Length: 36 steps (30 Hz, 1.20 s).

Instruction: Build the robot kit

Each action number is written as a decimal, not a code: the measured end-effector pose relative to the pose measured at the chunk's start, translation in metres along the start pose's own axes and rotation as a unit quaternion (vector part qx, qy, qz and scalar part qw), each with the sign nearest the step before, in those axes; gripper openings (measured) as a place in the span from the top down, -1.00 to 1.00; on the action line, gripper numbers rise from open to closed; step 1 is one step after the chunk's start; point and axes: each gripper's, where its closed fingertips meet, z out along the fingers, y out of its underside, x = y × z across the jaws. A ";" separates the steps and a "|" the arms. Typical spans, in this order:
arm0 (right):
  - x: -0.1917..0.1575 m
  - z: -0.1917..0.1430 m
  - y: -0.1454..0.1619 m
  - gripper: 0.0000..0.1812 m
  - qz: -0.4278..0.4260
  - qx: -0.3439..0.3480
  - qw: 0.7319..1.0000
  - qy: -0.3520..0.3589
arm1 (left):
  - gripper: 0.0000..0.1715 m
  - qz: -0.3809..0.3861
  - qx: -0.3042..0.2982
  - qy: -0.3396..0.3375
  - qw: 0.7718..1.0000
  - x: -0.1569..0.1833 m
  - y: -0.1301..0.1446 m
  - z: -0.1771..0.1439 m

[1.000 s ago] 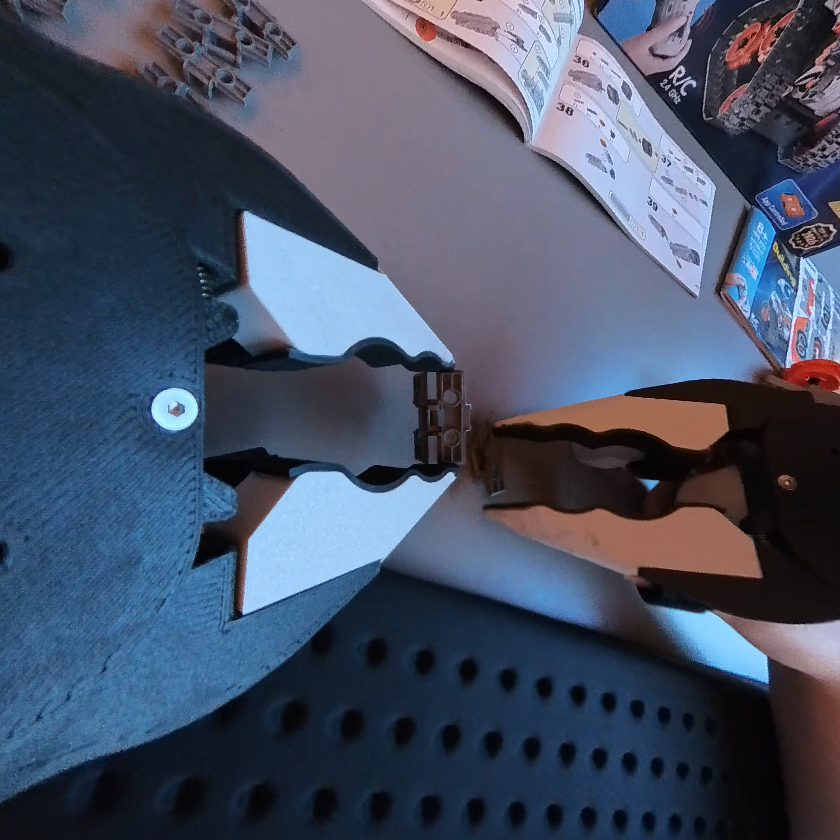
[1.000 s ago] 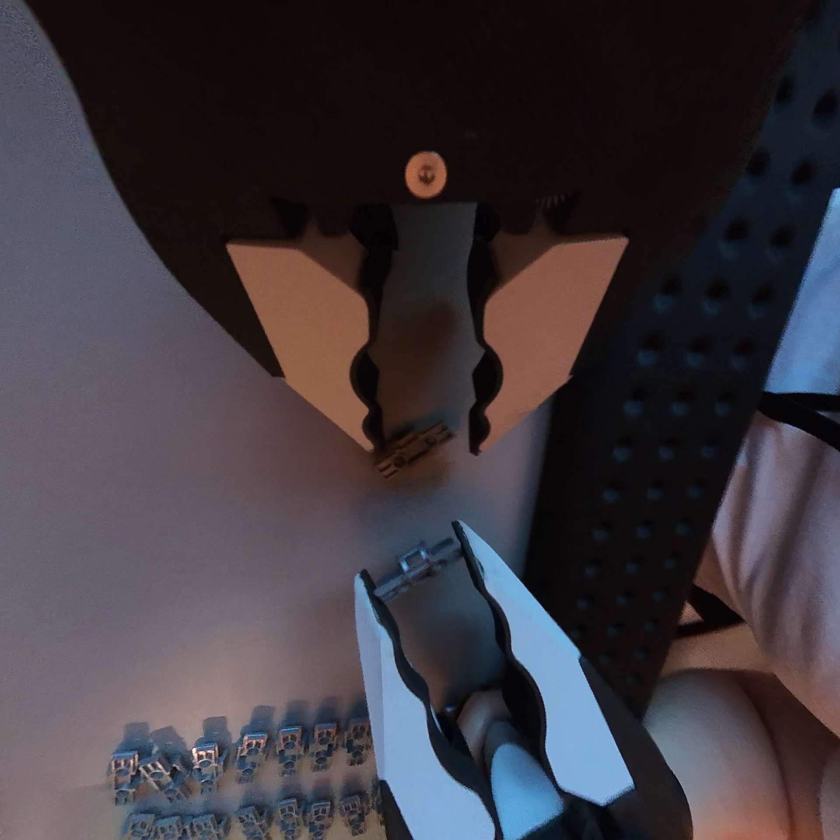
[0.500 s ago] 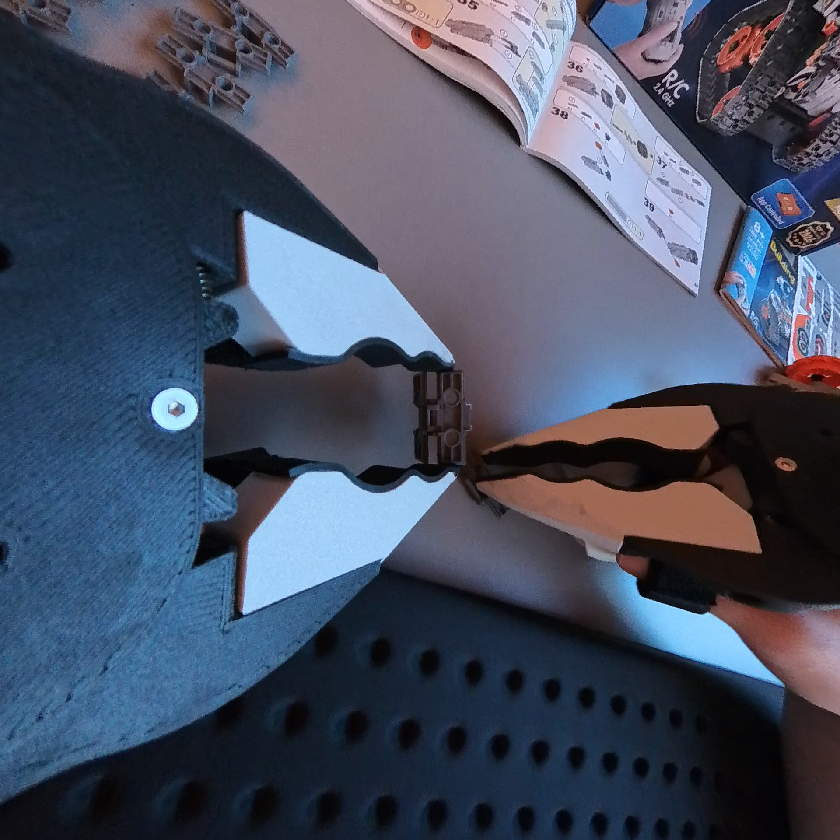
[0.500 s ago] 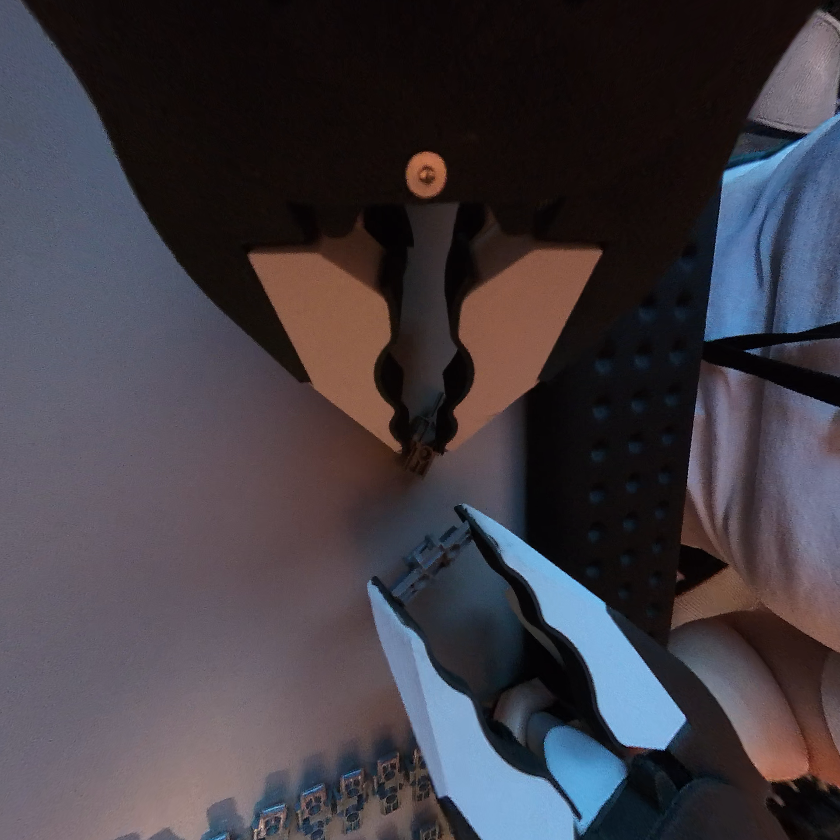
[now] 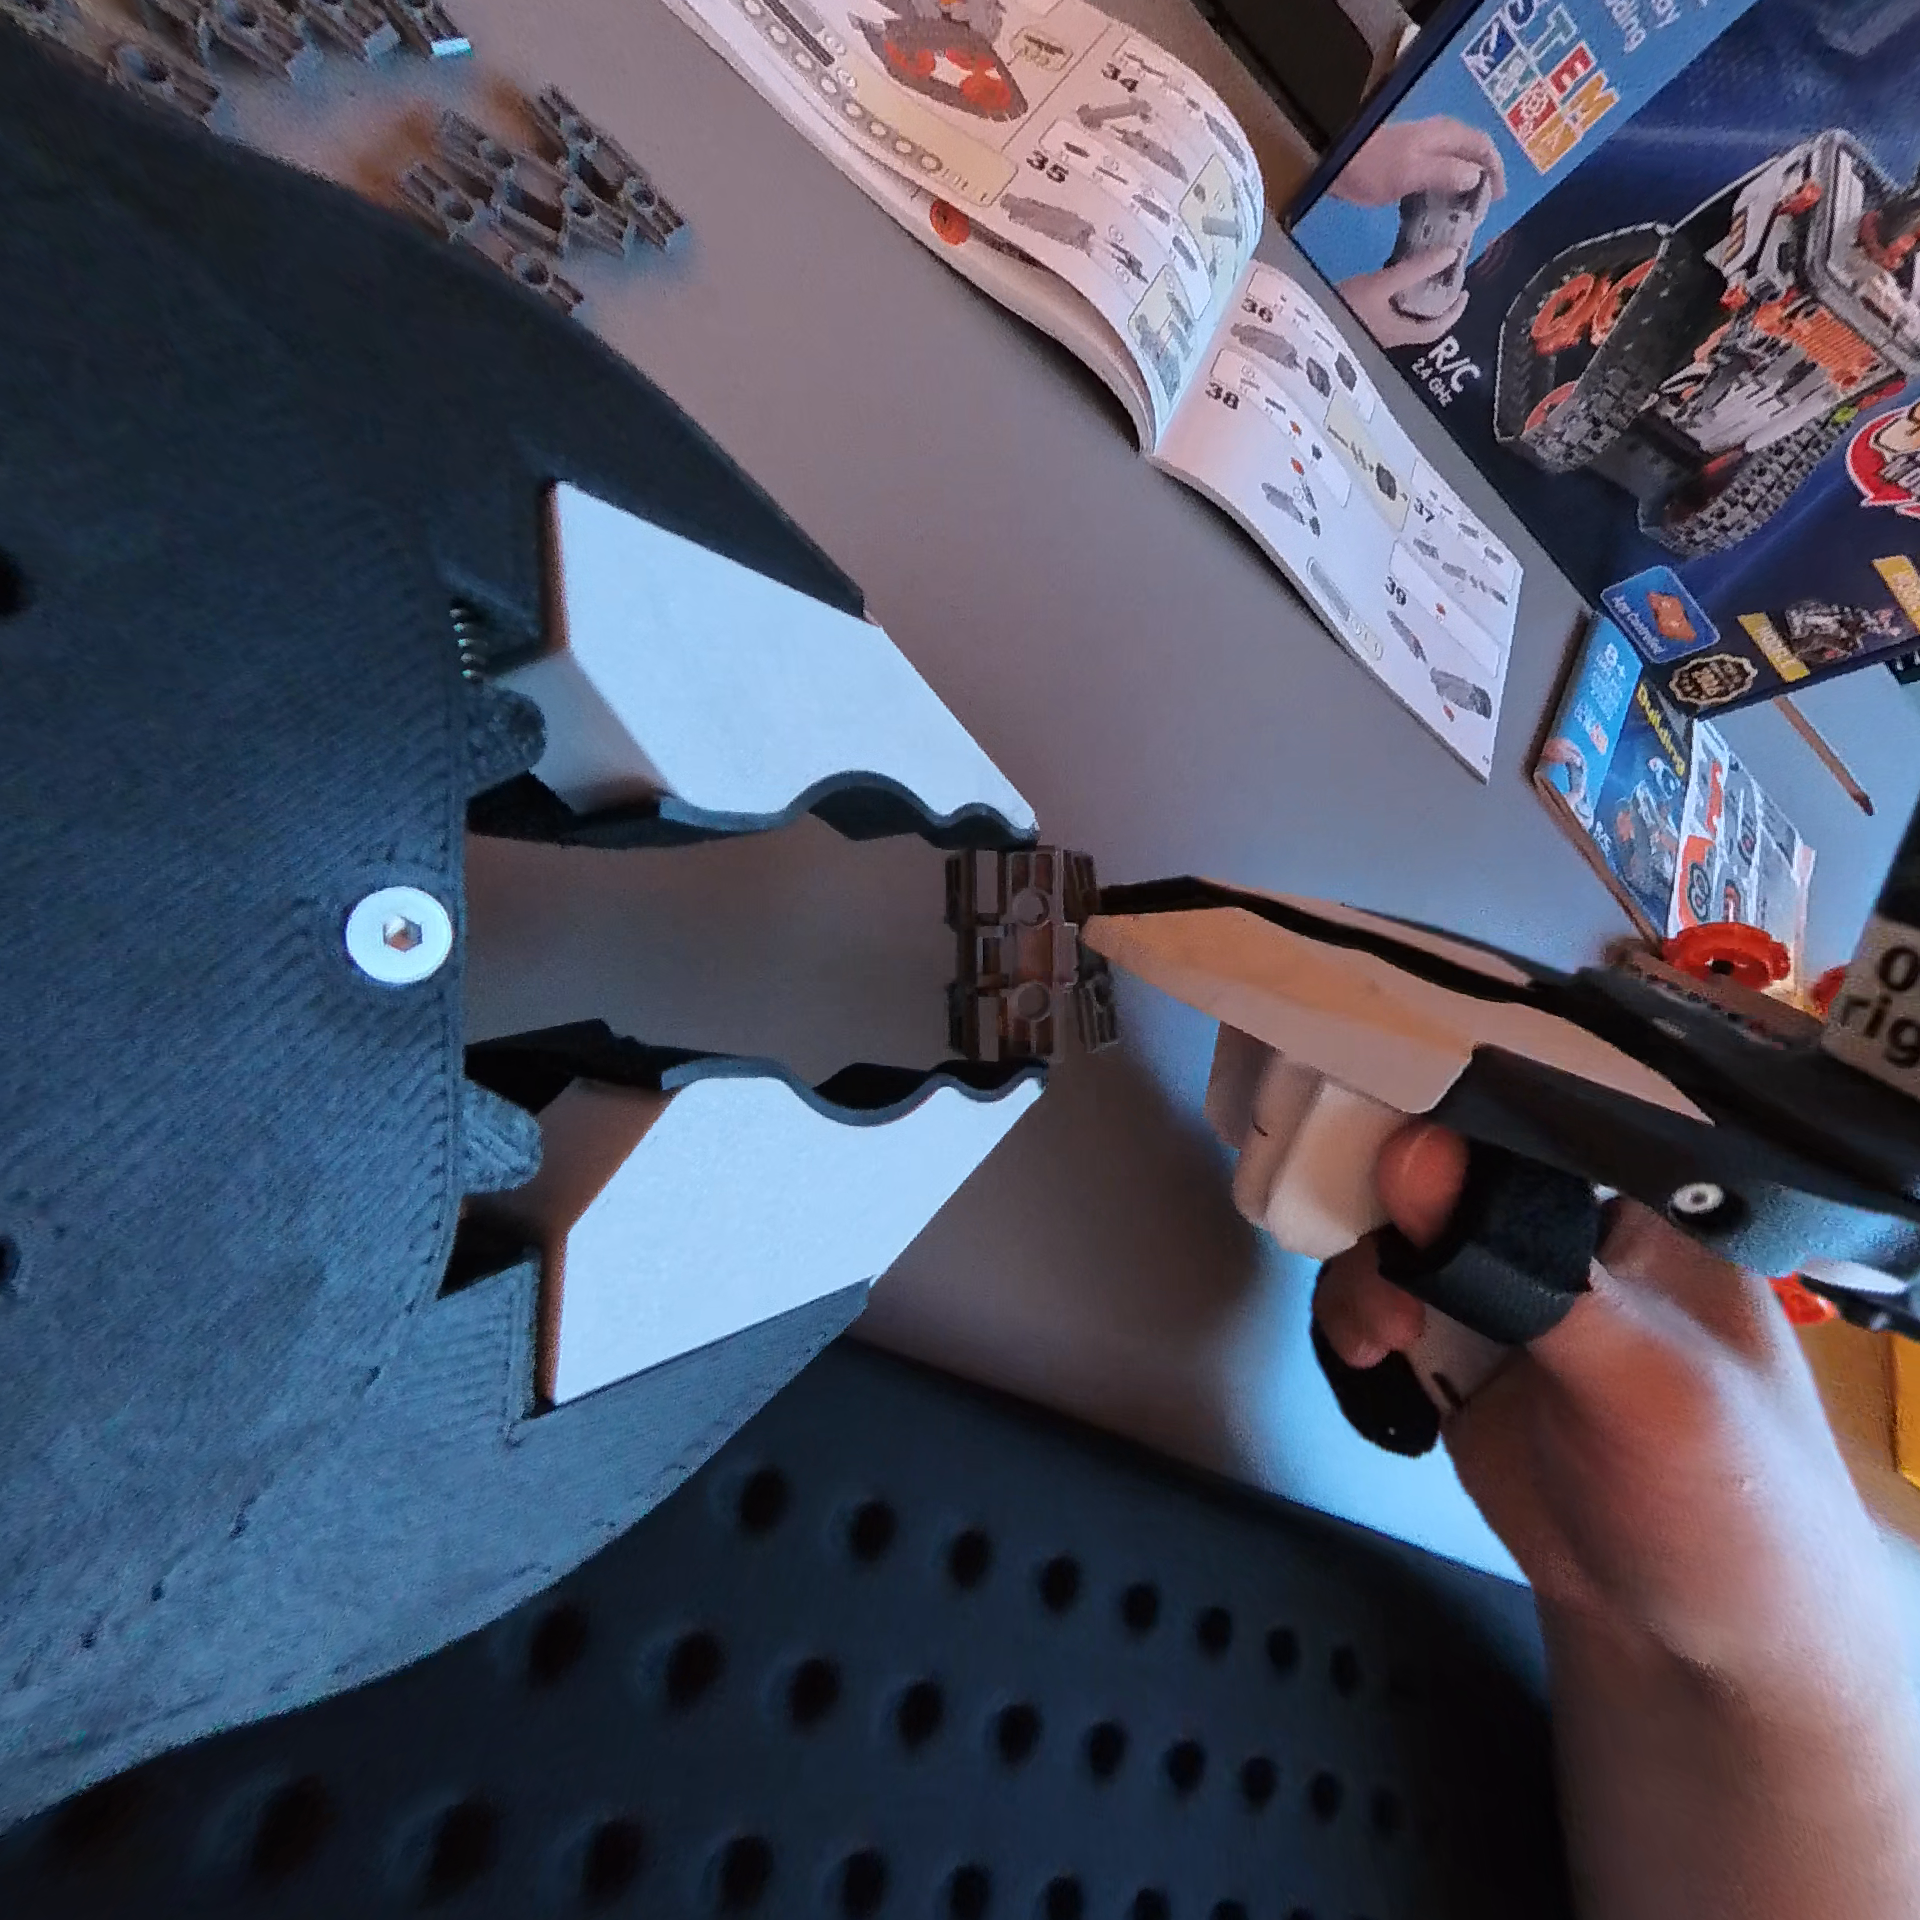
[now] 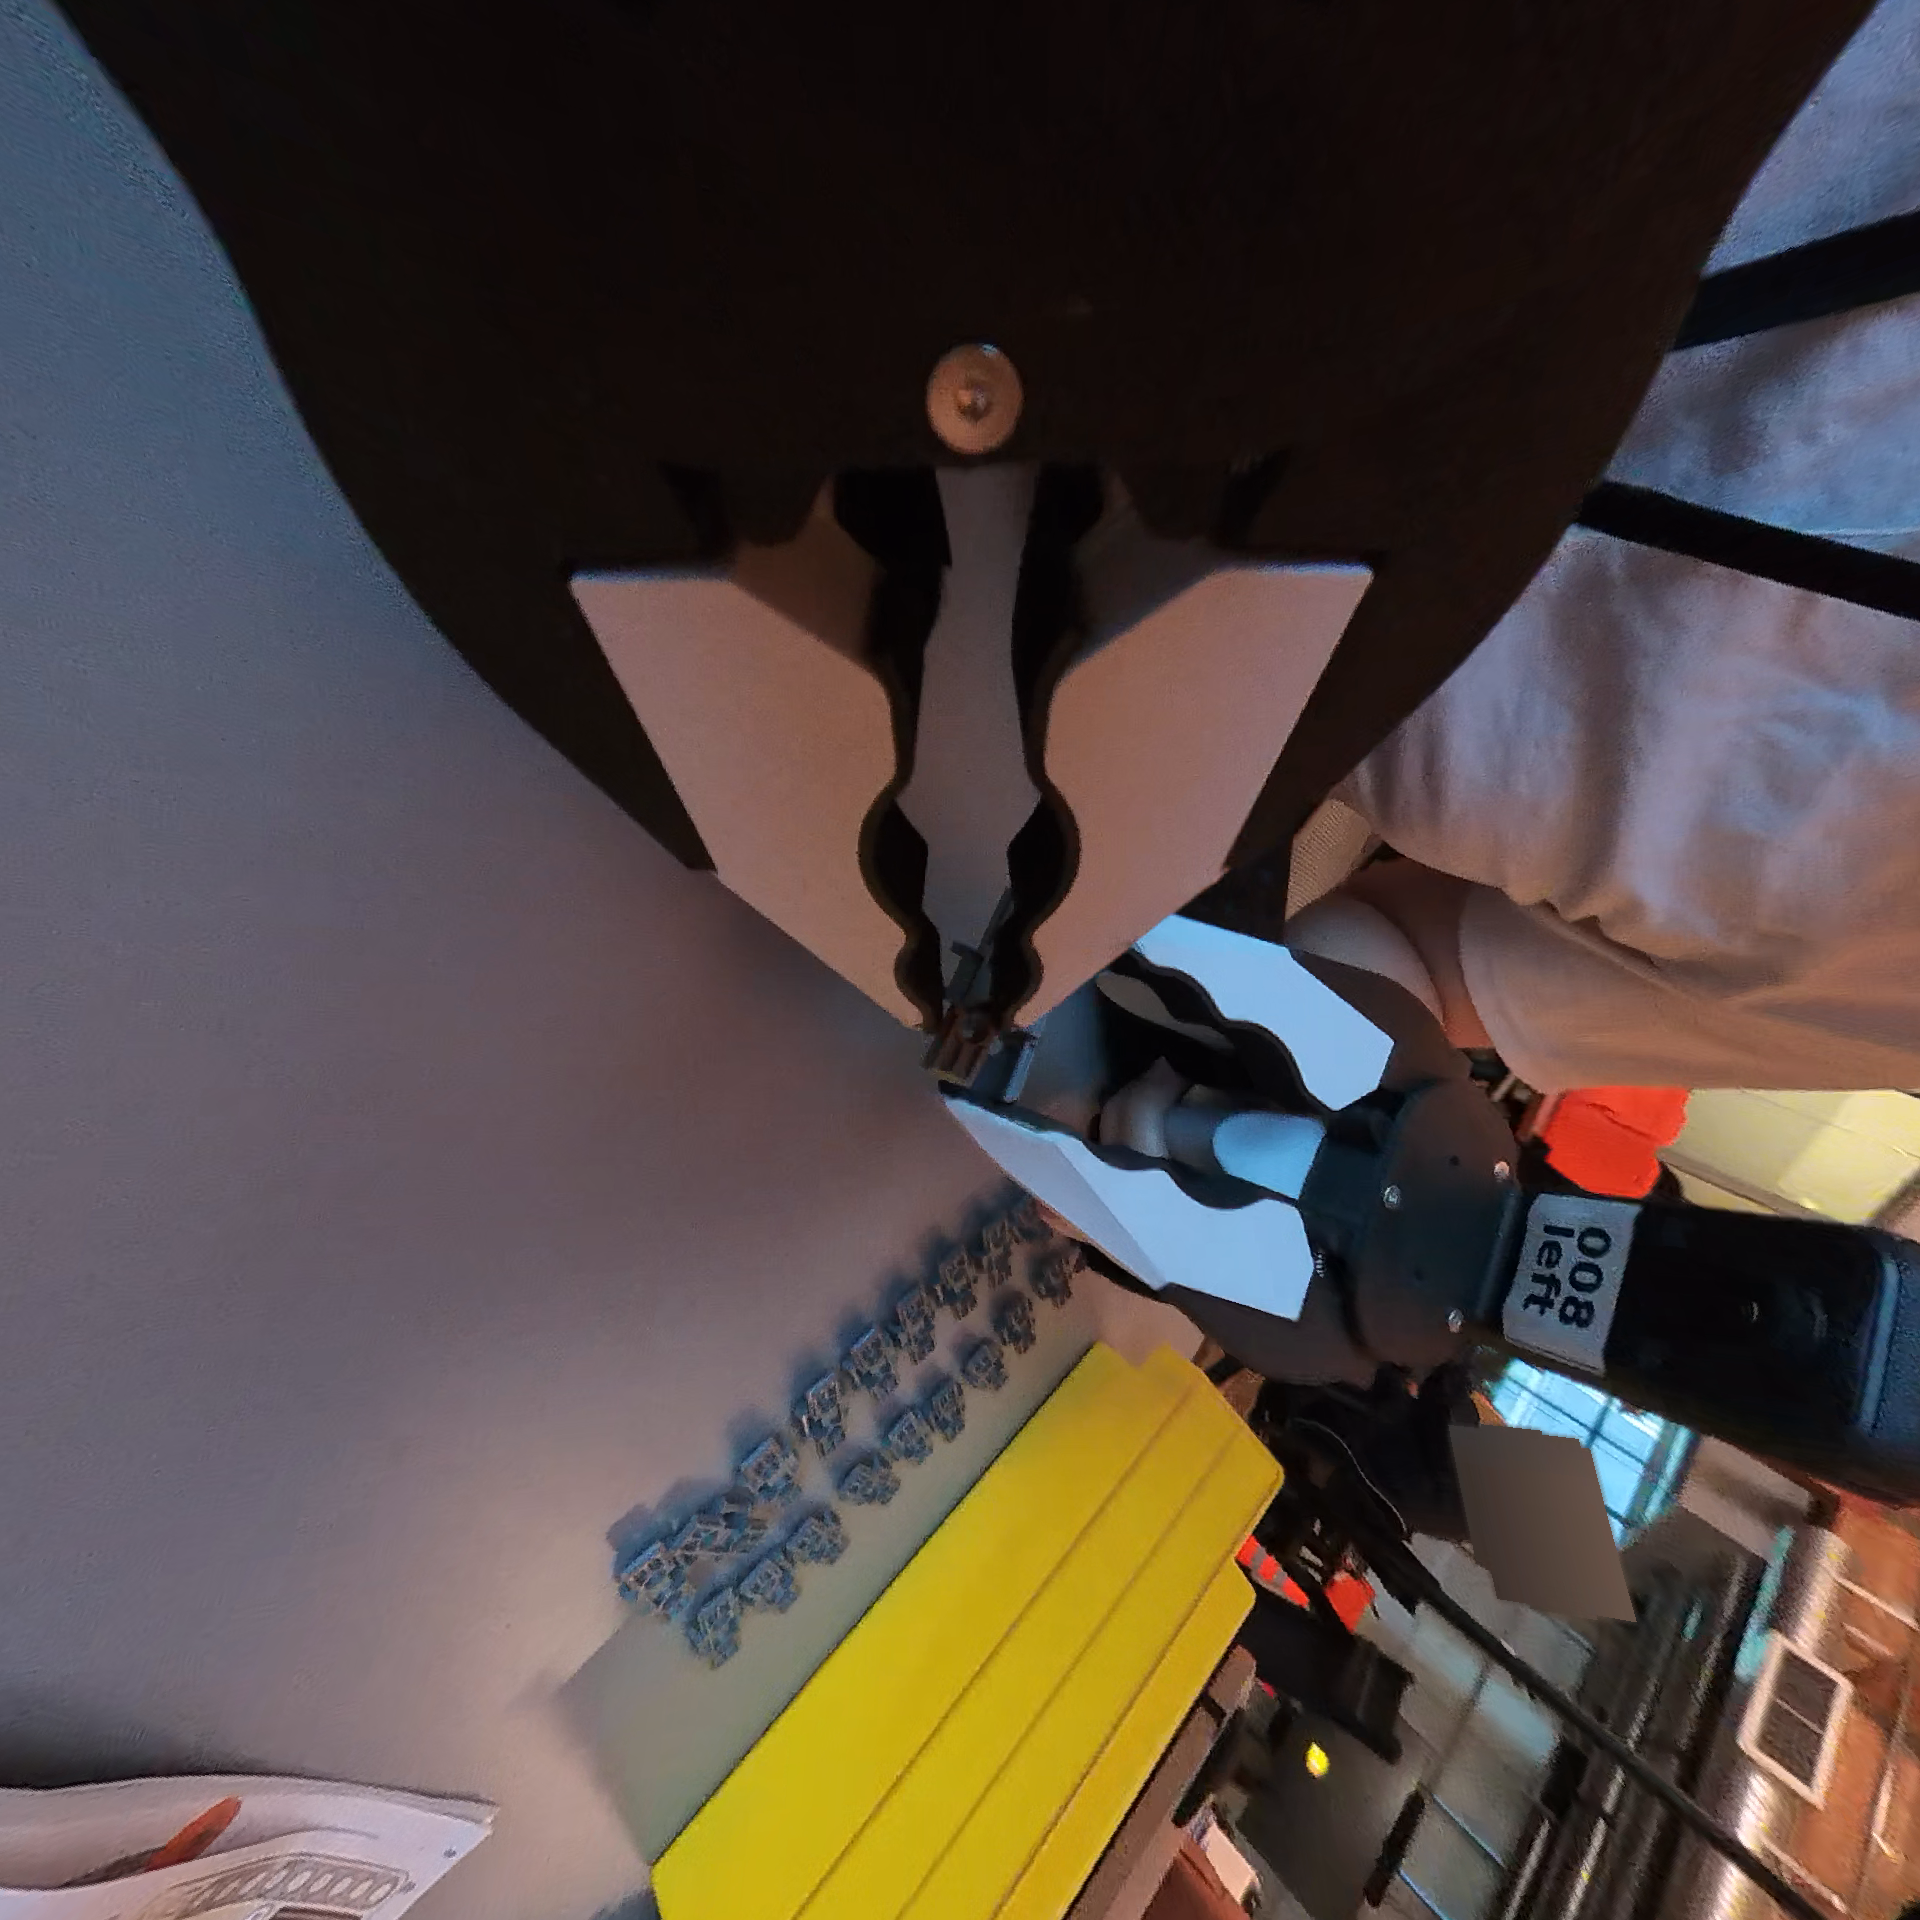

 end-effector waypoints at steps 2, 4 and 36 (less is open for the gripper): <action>-0.001 0.001 -0.001 0.94 0.018 0.009 1.000 -0.011 | 0.54 -0.009 0.007 0.004 1.000 0.000 -0.002 -0.001; -0.001 0.002 -0.002 0.94 0.043 0.022 0.998 -0.026 | 0.54 -0.015 0.014 0.004 1.000 -0.002 -0.004 -0.003; 0.047 -0.018 0.007 0.48 -0.143 -0.075 0.982 0.095 | 0.55 -0.047 0.006 0.004 0.999 -0.011 0.004 -0.005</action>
